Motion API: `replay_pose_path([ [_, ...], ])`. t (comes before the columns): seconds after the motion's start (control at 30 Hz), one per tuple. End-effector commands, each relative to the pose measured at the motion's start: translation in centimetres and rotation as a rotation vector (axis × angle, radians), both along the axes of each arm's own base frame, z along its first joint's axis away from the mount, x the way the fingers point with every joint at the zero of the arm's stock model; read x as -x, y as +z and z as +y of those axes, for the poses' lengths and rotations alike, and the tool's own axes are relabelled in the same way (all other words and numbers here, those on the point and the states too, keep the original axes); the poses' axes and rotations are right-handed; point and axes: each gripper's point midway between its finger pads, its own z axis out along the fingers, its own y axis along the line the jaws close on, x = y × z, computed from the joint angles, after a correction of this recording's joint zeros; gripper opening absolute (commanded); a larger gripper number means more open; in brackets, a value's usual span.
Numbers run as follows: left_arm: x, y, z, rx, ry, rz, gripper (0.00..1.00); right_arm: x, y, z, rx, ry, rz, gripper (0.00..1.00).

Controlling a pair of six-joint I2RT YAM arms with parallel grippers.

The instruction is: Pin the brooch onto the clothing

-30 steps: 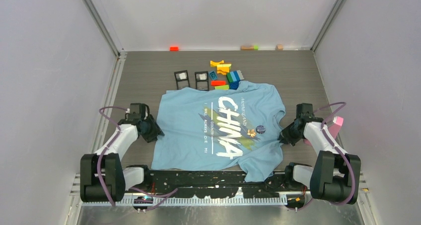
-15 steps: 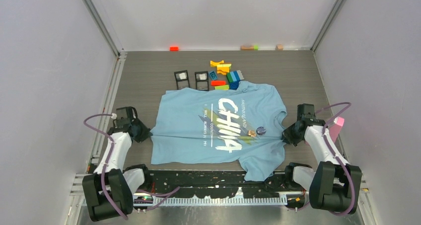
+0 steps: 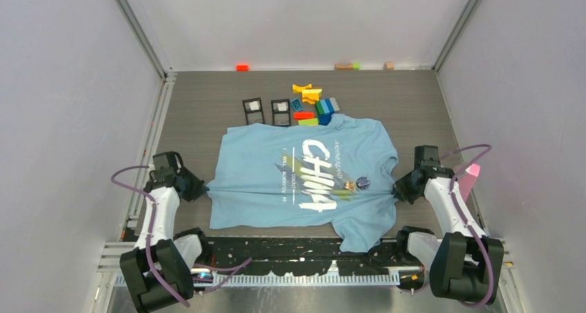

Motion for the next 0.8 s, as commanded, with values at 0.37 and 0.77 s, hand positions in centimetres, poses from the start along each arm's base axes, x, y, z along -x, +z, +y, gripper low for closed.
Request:
replay_pose_path([
  [0.37, -6.5, 8.7, -3.9, -0.314, -0.310, -0.182, 0.86, -4.2, 5.3, 2.0, 0.124, 0.272, -0.238, 0.84],
  [0.77, -15.7, 9.5, -31.4, 0.002, -0.884, -0.346, 0.85, -0.5, 5.3, 11.3, 0.003, 0.501, -0.222, 0.81],
])
